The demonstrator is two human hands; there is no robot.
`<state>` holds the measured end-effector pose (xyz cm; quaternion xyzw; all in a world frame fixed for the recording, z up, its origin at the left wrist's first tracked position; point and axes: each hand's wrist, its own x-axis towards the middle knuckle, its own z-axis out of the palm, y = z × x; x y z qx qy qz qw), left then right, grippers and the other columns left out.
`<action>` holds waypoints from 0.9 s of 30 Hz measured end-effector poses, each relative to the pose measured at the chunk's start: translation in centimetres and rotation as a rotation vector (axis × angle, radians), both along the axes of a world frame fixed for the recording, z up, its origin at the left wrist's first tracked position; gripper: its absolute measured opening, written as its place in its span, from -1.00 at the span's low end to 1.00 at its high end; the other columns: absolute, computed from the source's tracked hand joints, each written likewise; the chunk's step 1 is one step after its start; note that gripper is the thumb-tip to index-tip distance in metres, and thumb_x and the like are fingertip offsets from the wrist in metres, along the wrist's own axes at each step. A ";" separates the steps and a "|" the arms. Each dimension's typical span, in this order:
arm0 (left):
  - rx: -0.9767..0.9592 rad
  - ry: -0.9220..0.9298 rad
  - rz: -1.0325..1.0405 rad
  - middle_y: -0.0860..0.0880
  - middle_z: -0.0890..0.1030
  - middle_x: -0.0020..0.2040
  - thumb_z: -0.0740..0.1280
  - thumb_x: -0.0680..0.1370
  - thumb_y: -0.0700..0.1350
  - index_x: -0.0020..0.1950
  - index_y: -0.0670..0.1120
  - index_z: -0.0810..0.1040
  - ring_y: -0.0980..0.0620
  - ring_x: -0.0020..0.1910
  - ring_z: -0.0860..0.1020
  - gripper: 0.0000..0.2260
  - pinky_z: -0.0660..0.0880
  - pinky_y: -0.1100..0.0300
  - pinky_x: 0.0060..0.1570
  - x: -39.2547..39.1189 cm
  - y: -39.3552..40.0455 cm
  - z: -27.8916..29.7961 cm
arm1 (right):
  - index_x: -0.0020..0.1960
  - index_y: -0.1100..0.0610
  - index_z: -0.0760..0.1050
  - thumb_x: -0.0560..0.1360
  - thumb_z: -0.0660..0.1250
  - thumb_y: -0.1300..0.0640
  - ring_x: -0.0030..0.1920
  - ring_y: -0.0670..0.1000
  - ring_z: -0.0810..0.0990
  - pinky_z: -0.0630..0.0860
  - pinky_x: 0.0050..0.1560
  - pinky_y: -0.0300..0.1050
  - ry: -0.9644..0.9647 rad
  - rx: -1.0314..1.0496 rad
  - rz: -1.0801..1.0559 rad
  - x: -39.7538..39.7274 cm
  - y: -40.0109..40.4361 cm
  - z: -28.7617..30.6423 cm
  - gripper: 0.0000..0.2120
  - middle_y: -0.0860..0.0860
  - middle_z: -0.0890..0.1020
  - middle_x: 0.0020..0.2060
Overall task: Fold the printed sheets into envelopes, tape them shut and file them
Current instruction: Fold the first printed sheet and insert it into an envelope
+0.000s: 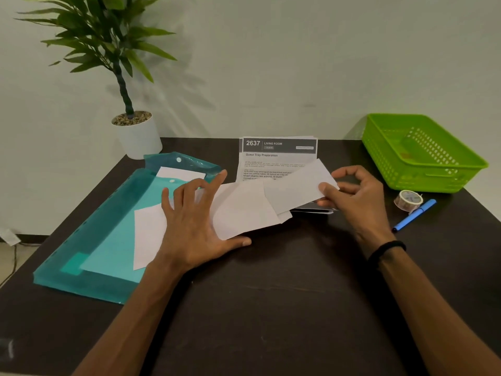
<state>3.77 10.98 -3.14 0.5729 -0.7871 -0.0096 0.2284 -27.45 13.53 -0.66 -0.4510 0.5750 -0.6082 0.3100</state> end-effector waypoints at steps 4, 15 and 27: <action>-0.053 -0.024 0.002 -0.09 0.15 0.61 0.18 0.19 0.72 0.63 0.33 -0.11 -0.19 0.60 0.12 0.11 -0.22 -0.38 0.55 -0.1 0.3 0.1 | 0.06 0.23 0.56 0.52 0.54 0.24 -0.20 0.12 0.78 0.67 -0.24 -0.17 -0.087 -0.088 -0.050 0.5 0.0 0.4 -0.80 0.10 0.78 -0.15; 0.036 -0.017 -0.001 -0.05 0.14 0.61 0.19 0.20 0.72 0.60 0.38 -0.19 -0.13 0.59 0.10 0.10 -0.21 -0.29 0.57 -0.6 0.2 0.3 | -0.09 0.31 0.57 0.50 0.56 0.24 -0.16 0.10 0.79 0.73 -0.18 -0.02 -0.029 -0.166 -0.022 2.4 0.2 -0.6 -0.81 0.09 0.77 -0.18; -0.093 -0.051 -0.006 -0.04 0.11 0.61 0.15 0.25 0.71 0.63 0.32 -0.09 -0.11 0.56 0.09 0.06 -0.22 -0.36 0.57 -1.8 0.4 0.2 | 0.05 0.05 0.70 0.44 0.62 0.13 -0.10 -0.13 0.68 0.65 -0.15 -0.24 0.143 -0.128 0.069 3.5 0.4 -0.8 -0.79 -0.13 0.74 -0.08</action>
